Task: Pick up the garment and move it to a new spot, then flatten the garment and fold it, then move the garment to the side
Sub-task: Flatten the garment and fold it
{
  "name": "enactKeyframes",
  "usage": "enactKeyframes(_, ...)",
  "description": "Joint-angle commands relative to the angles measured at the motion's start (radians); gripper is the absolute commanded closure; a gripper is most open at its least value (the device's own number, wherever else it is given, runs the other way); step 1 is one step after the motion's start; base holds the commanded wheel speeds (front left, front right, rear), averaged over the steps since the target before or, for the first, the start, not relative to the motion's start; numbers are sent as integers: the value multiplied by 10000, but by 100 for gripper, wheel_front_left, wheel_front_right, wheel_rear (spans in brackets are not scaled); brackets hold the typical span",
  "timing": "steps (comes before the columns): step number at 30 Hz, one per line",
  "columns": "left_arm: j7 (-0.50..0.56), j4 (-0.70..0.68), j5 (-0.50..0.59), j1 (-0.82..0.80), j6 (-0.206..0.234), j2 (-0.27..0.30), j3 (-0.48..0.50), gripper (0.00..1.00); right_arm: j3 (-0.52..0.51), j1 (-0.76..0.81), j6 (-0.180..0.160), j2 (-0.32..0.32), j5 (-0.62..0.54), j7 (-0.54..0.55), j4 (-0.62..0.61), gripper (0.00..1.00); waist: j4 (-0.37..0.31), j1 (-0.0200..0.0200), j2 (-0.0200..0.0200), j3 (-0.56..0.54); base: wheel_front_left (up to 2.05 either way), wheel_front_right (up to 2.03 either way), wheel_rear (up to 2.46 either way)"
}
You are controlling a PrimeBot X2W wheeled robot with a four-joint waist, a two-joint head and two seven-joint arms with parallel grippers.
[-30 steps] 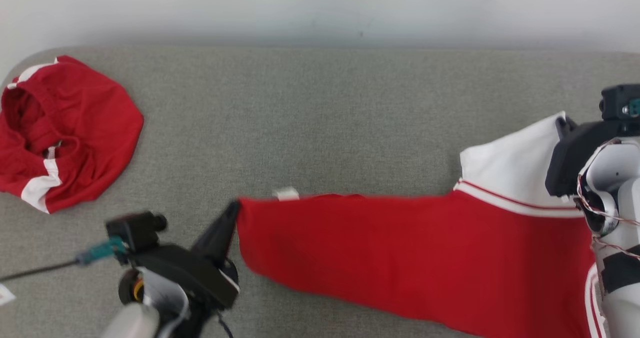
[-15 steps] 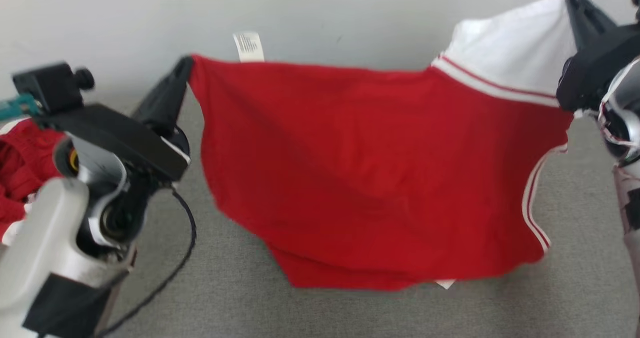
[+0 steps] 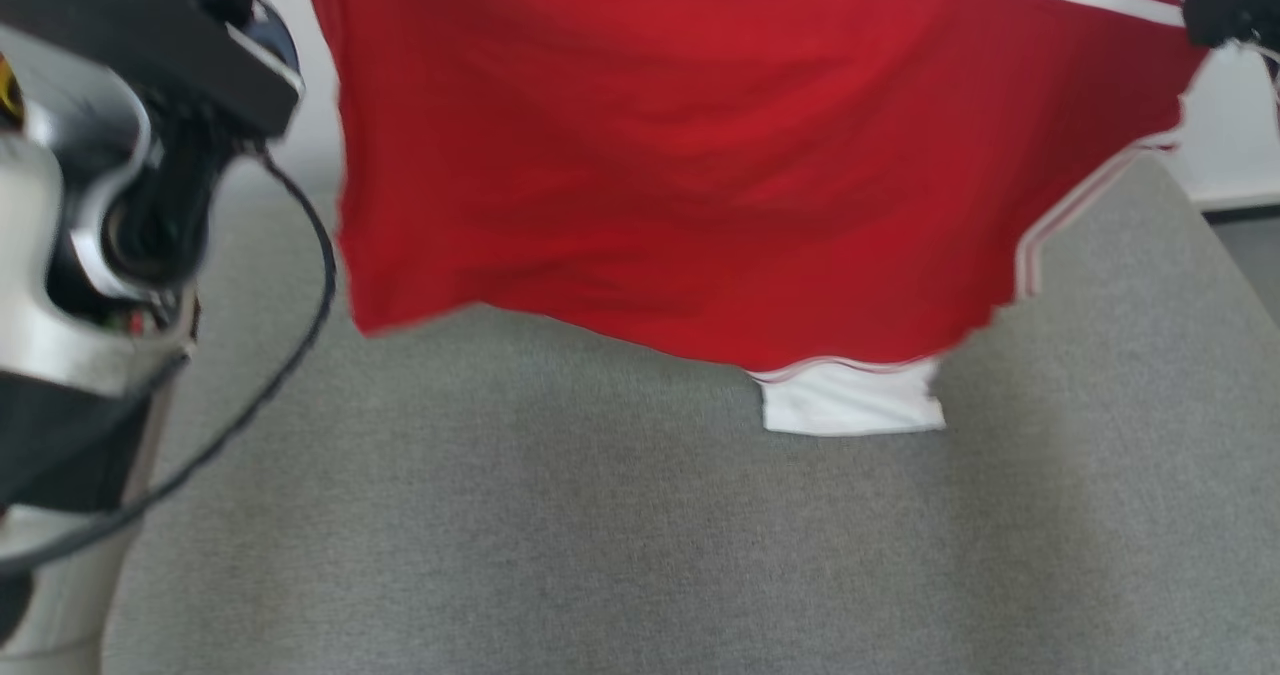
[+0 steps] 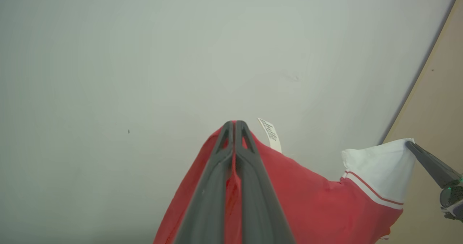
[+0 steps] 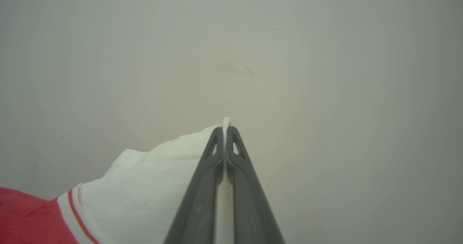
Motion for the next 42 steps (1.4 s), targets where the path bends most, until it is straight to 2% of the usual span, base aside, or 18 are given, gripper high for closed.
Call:
enactKeyframes(1, 134, 207, 277, -765, 144, 25, -64, 100, 199, -520, -23, 365, 534, 222, 226, 100, -149, 1, 1, 1280, 0, 0, 0)
enactKeyframes(5, 115, 667, 758, -2059, 435, 86, -104, 100, 469, -1529, -23, 757, 1241, 370, 654, 100, -298, 1, 1, 2810, 0, 0, 0)
enactKeyframes(7, 29, 809, 992, -2437, 458, 138, -146, 100, 471, -1829, -23, 851, 1291, 242, 744, 100, -337, 1, 1, 3182, 0, 0, 0)
enactKeyframes(12, -1231, 1608, 1427, -4230, 632, -170, 348, 100, -249, -3588, -23, 1457, 154, -1610, 1534, 100, -546, 1, 1, 4582, 0, 0, 0)
enactKeyframes(18, -3290, 2420, 1822, -6027, 154, -594, 771, 100, -1702, -5469, -23, 2140, -1999, -4528, 2266, 100, -726, 1, 1, 5048, 0, 0, 0)
enactKeyframes(21, -4149, 2640, 1862, -6628, -199, -807, 919, 100, -2341, -6184, -23, 2432, -2933, -4977, 1869, 100, -731, 1, 1, 5089, 0, 0, 0)
enactKeyframes(24, -4545, 2831, 1798, -6916, -550, -970, 1180, 100, -2538, -6421, -23, 2574, -3423, -5015, 819, 100, -657, 1, 1, 5177, 0, 0, 0)
enactKeyframes(27, -4607, 3302, 2027, -6285, -1044, -972, 809, 100, -2229, -5683, -23, 2429, -3494, -5002, 932, 100, -509, 1, 1, 5241, 0, 0, 0)
enactKeyframes(32, -4579, 4032, 2255, -4549, -1598, -930, -116, 100, -1061, -4452, -23, 1968, -2955, -4986, 2345, 100, -164, 1, 1, 5075, 0, 0, 0)
enactKeyframes(36, -4662, 4399, 1903, -2578, -1793, -978, -510, 100, 13, -3016, -23, 1691, -1933, -4655, 3100, 100, 61, 1, 1, 4439, 0, 0, 0)
enactKeyframes(38, -4687, 4433, 1548, -1562, -1824, -1014, -553, 100, 590, -2241, -23, 1554, -1204, -4245, 3149, 100, 142, 1, 1, 3920, 0, 0, 0)
enactKeyframes(40, -4723, 4400, 1031, -478, -1858, -1096, -511, 100, 1045, -1484, -23, 1089, -934, -3784, 2937, 100, 213, 1, 1, 3295, 0, 0, 0)
enactKeyframes(42, -4741, 4292, 679, 497, -1872, -1160, -463, 100, 1065, -575, -23, 902, -142, -3209, 2652, 100, 308, 1, 1, 2721, 0, 0, 0)
